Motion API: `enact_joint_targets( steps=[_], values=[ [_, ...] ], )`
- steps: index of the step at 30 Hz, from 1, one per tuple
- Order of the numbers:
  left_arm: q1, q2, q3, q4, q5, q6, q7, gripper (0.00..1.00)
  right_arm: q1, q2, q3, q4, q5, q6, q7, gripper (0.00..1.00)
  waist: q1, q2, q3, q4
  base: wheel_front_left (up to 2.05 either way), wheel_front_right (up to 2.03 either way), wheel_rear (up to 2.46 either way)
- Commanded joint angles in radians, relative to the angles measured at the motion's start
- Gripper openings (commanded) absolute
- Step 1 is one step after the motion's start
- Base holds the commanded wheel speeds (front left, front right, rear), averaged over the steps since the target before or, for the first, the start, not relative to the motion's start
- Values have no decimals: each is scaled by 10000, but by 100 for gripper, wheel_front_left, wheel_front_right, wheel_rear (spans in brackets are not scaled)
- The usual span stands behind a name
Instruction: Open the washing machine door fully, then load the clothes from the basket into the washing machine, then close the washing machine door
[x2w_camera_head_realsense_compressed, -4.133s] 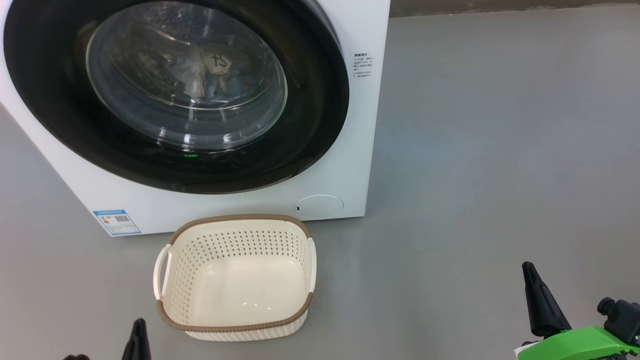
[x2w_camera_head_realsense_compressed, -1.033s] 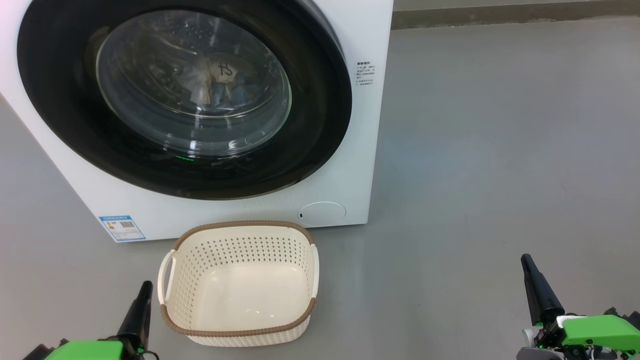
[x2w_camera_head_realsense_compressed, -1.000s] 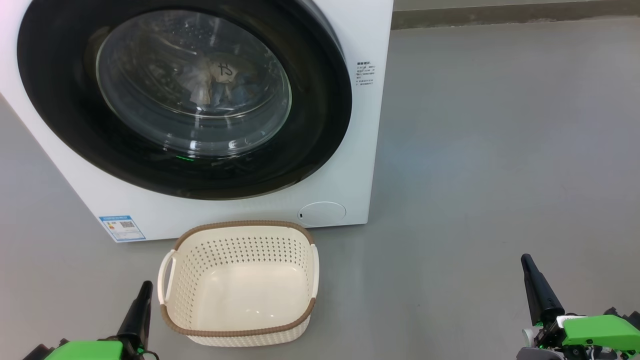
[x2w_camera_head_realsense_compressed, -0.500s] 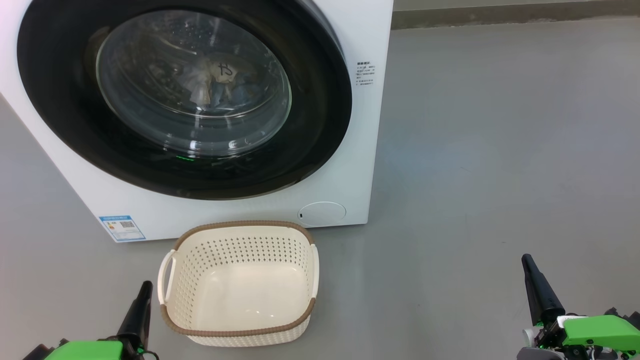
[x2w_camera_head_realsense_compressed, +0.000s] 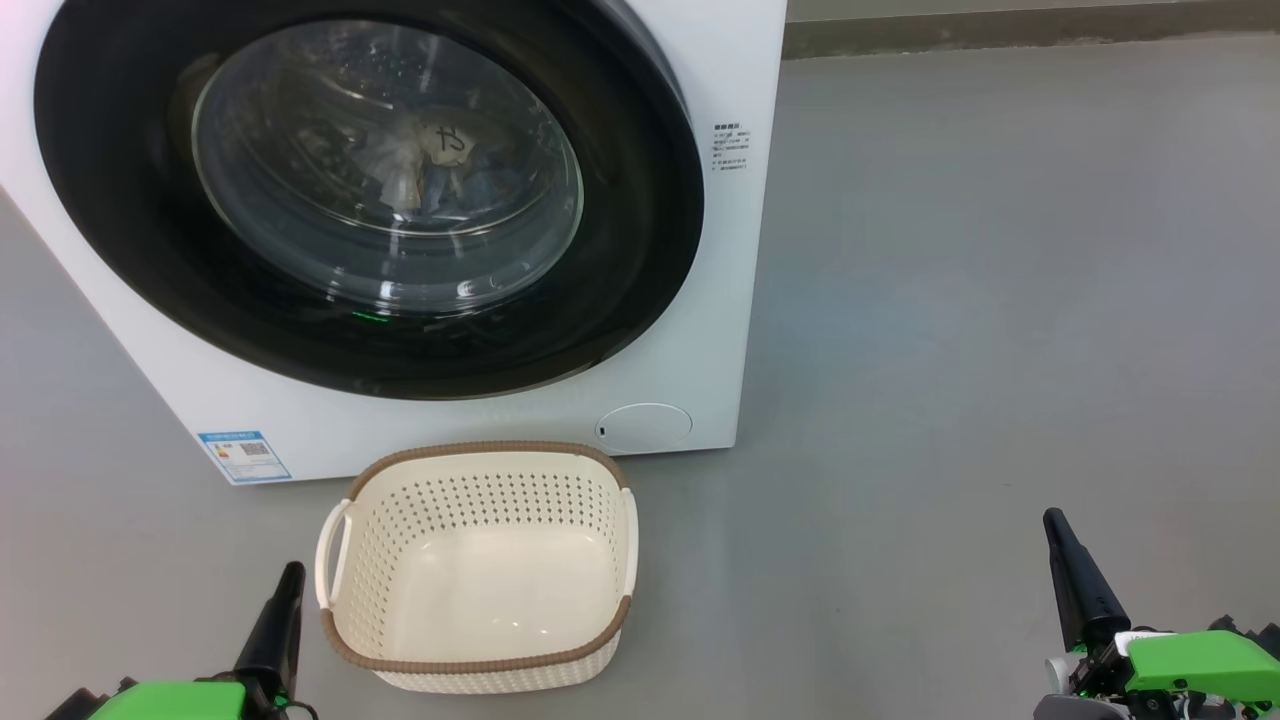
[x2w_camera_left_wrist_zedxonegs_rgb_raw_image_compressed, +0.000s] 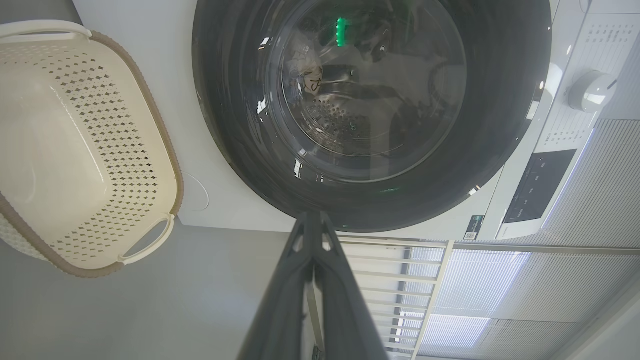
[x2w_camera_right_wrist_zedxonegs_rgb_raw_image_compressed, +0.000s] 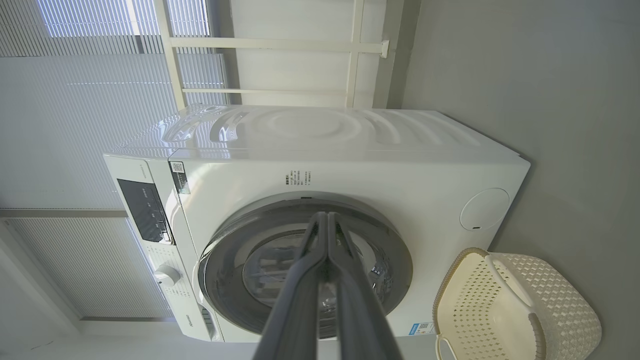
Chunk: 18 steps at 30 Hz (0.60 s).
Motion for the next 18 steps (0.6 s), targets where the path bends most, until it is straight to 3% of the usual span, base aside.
enact_joint_targets(
  steps=[1, 18],
  values=[
    [-409, 215, 346, -183, -75, -100, 57, 0, -403, -19, 188, -242, 28, 16, 51, 0, 0, 0, 0, 0, 0, 0, 0],
    [-409, 215, 346, -183, -75, -100, 57, 0, -405, -4, 166, -241, 10, 16, 69, 0, 0, 0, 0, 0, 0, 0, 0]
  ],
)
